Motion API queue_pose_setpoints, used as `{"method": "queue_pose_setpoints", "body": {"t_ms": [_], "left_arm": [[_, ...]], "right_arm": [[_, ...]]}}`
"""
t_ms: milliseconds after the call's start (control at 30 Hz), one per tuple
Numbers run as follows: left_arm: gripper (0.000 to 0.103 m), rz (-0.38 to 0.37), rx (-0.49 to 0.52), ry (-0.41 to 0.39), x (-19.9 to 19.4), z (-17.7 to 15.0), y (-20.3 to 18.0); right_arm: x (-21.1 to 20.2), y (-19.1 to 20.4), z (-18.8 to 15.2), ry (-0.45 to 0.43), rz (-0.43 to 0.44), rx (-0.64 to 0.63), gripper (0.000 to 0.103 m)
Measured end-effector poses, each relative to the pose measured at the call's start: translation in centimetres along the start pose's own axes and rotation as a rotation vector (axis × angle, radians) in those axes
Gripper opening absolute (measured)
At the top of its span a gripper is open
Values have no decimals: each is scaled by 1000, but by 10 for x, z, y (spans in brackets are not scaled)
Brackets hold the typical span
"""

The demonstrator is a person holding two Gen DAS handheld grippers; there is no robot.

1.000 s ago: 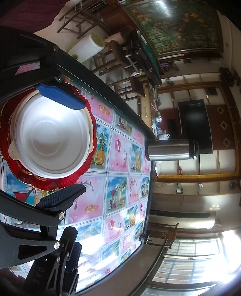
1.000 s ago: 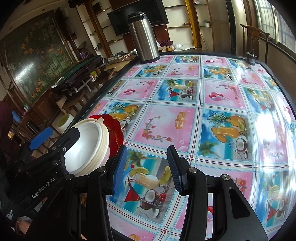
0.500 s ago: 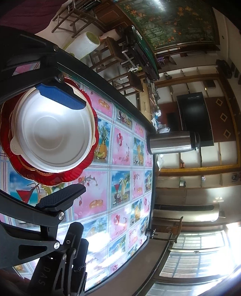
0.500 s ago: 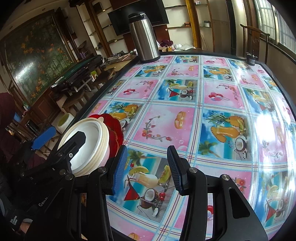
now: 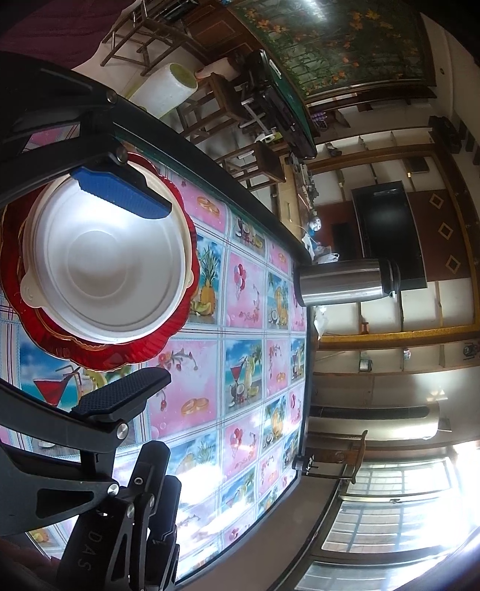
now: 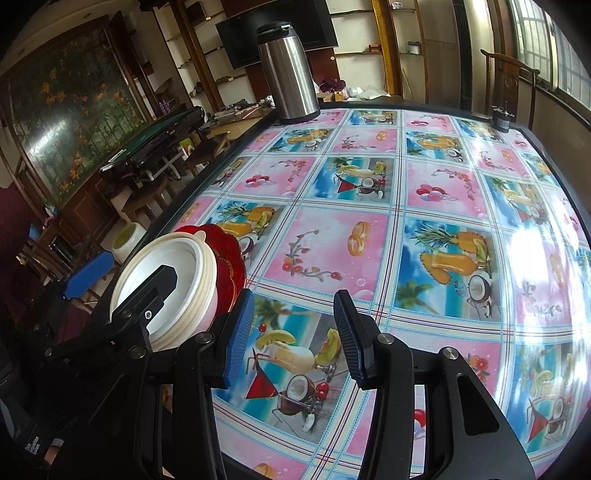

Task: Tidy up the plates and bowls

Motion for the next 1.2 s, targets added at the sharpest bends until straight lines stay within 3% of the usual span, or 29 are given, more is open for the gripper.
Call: {"method": "queue_pose_setpoints", "body": {"t_ms": [600,1200], "left_arm": [[83,-17,-2,13,6,-8,4],[83,-38,-13,-6,6,-16,16]], "right_arm": [[6,-5,-4,22,-2,7,45],[7,25,-4,-11,-9,-82,45]]}}
Point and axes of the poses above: each gripper's, at about its wrist camera, not at the fingertips, and x roughly the way its jaws point, y to its left, z to its top, the point moved 5 cm from there along x, roughly the way its jaws point, and after that the axes turned 1 degree about x, right-handed, at the moved point
